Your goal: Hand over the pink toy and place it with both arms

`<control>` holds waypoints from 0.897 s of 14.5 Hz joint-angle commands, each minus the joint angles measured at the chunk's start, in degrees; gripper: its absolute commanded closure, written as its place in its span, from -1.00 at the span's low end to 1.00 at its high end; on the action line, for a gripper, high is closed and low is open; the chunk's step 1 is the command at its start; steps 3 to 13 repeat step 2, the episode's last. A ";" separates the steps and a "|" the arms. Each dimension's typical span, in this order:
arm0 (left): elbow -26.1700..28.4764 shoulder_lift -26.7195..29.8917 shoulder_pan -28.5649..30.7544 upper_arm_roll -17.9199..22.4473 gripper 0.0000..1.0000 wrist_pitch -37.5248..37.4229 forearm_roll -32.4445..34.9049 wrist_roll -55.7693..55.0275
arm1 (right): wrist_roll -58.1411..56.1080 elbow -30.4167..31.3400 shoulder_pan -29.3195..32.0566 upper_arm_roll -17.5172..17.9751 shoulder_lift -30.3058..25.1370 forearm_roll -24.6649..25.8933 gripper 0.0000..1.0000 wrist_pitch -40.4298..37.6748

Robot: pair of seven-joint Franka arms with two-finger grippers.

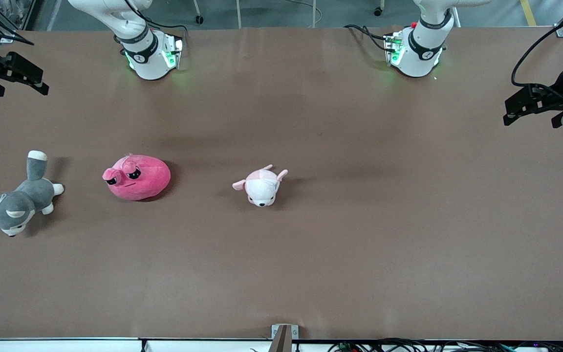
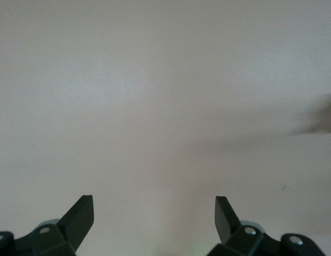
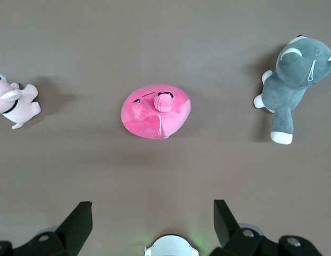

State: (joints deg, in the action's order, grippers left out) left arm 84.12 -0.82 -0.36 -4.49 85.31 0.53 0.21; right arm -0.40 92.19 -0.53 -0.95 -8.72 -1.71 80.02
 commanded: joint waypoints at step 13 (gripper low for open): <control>-0.45 -0.06 -0.08 0.10 -1.00 -0.49 -0.62 -0.21 | 0.58 1.33 -0.35 0.25 -1.30 1.54 -1.00 0.49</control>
